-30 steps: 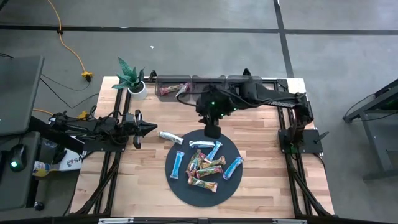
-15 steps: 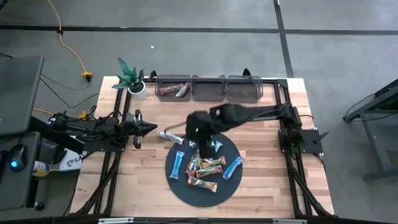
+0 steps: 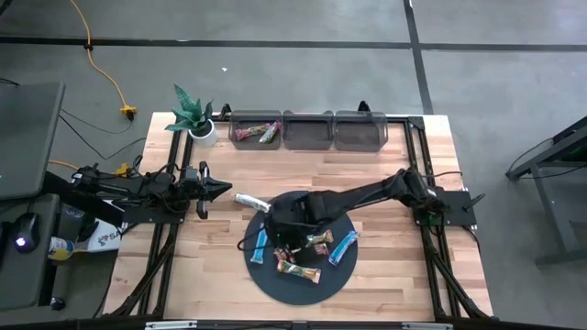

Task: Pick and place Granola Bars by type
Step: Put the red granola bar into the left black bin

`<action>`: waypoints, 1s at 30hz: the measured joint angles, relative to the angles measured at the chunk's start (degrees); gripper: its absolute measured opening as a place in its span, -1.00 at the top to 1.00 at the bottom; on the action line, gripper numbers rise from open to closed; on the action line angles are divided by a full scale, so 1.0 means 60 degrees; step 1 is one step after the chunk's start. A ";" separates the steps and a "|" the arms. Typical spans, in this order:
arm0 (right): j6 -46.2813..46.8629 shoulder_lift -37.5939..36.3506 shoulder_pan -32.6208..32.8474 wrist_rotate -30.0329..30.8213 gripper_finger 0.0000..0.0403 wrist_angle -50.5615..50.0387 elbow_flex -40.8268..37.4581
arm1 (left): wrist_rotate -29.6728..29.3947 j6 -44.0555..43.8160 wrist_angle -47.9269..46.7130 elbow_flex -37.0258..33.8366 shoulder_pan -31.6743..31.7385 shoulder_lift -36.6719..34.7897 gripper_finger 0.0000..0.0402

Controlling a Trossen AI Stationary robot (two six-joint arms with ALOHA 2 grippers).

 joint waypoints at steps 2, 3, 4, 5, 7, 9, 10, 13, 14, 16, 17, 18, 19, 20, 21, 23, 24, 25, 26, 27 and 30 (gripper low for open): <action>-0.0013 0.0128 0.0128 -0.0030 0.49 0.0043 0.0000 | 0.0000 0.0000 0.0000 0.0000 0.0000 0.0003 0.99; -0.0034 0.0190 0.0189 -0.0039 0.49 0.0082 0.0000 | 0.0000 0.0000 0.0000 0.0000 0.0000 -0.0001 0.99; -0.0046 0.0256 0.0243 -0.0021 0.49 0.0131 0.0000 | 0.0000 0.0000 0.0000 0.0000 0.0000 0.0000 0.99; -0.0052 0.0314 0.0294 0.0049 0.49 0.0152 0.0000 | 0.0000 0.0000 0.0000 0.0000 0.0000 0.0003 0.99; -0.0130 0.0410 0.0375 0.0214 0.49 0.0147 0.0002 | 0.0000 0.0000 0.0000 0.0000 0.0000 0.0002 0.99; -0.0406 0.0514 0.0441 0.0379 0.49 0.0143 0.0004 | 0.0000 0.0000 0.0000 -0.0001 0.0001 0.0002 0.99; -0.0556 0.0576 0.0465 0.0444 0.49 0.0136 0.0004 | 0.0000 0.0000 0.0000 0.0000 0.0000 0.0003 0.99; -0.0931 0.0788 0.0534 0.0502 0.48 0.0162 0.0004 | 0.0000 0.0000 -0.0003 -0.0001 0.0000 0.0003 0.99; -0.1033 0.0867 0.0544 0.0487 0.48 0.0161 0.0004 | 0.0000 0.0000 -0.0001 -0.0001 0.0000 0.0001 0.99; -0.1125 0.1049 0.0552 0.0390 0.46 0.0030 0.0004 | 0.0000 0.0000 -0.0004 0.0000 0.0000 -0.0001 0.99; -0.1126 0.1139 0.0552 0.0396 0.44 -0.0044 0.0004 | 0.0000 0.0000 -0.0002 0.0000 0.0000 0.0001 0.99; -0.1126 0.1227 0.0549 0.0431 0.42 -0.0075 0.0004 | 0.0000 0.0000 0.0000 -0.0003 0.0000 0.0002 0.99; -0.1129 0.1279 0.0542 0.0507 0.40 -0.0132 0.0004 | 0.0000 0.0000 0.0000 0.0000 0.0000 0.0000 0.99; -0.1165 0.1347 0.0541 0.0644 0.38 -0.0211 0.0004 | 0.0000 0.0000 -0.0004 -0.0002 0.0000 0.0003 0.99; -0.1239 0.1410 0.0541 0.0824 0.36 -0.0248 0.0004 | 0.0000 0.0000 0.0000 0.0000 0.0000 0.0000 0.99; -0.1422 0.1515 0.0533 0.1190 0.32 -0.0223 0.0004 | 0.0000 0.0000 -0.0003 -0.0001 0.0000 0.0003 0.99; -0.1536 0.1565 0.0533 0.1408 0.30 -0.0188 0.0004 | 0.0000 0.0000 -0.0004 0.0000 0.0000 0.0003 0.99; -0.1632 0.1593 0.0533 0.1504 0.29 -0.0191 0.0004 | 0.0000 0.0000 0.0004 -0.0002 0.0000 0.0003 0.99; -0.1746 0.1624 0.0520 0.1568 0.27 -0.0186 0.0004 | 0.0000 0.0000 -0.0001 0.0000 0.0000 0.0001 0.99; -0.1837 0.1660 0.0506 0.1598 0.26 -0.0146 0.0006 | 0.0000 0.0000 -0.0002 0.0000 0.0000 -0.0001 0.99; -0.2041 0.1730 0.0471 0.1598 0.25 -0.0150 0.0005 | 0.0000 0.0000 0.0000 0.0000 0.0000 0.0000 0.99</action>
